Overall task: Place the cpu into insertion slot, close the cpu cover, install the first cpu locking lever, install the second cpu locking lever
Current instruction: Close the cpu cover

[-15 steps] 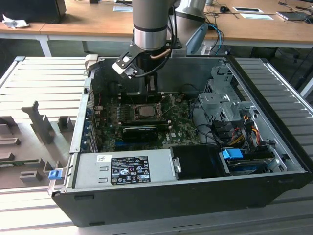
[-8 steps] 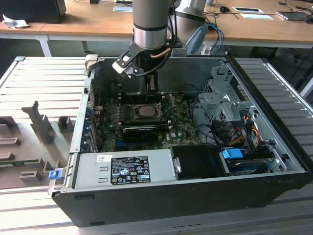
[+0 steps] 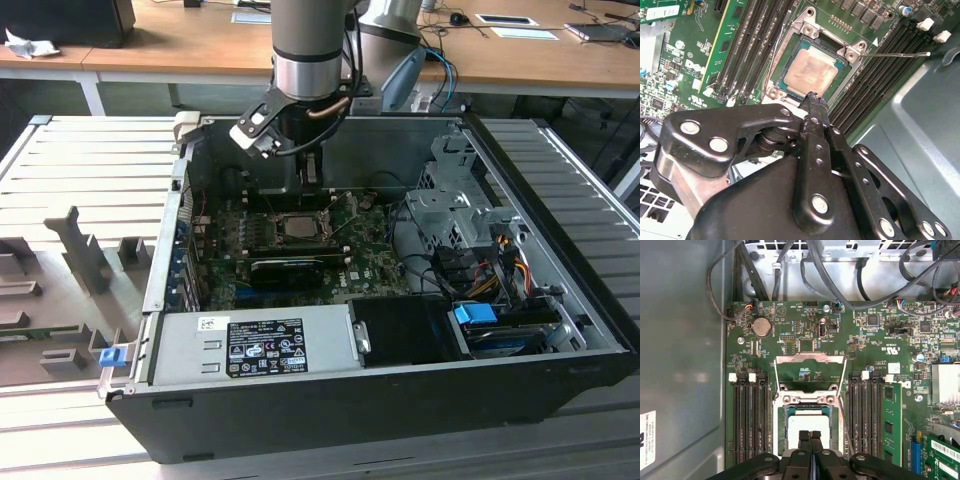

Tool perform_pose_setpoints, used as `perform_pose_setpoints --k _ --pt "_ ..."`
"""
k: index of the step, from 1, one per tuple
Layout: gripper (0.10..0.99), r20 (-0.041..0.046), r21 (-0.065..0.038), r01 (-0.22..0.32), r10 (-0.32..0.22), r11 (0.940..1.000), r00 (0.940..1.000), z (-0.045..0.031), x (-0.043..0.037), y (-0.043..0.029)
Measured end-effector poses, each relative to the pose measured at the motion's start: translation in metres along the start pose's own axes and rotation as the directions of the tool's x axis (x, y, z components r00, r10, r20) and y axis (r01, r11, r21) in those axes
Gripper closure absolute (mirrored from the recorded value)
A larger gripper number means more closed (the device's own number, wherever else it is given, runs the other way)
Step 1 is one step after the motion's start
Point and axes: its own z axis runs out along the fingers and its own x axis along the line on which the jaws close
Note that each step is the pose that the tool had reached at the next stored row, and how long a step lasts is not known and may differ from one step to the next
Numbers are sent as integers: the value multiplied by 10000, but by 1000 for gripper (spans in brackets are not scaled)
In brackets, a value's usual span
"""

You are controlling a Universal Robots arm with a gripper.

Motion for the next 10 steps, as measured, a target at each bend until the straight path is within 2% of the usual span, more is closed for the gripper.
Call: perform_pose_setpoints --k 5,10 --pt "980 -1 -1 -3 3 10000 10000 -87 1 5" --pt "980 -3 -1 0 0 10000 10000 -110 2 18"
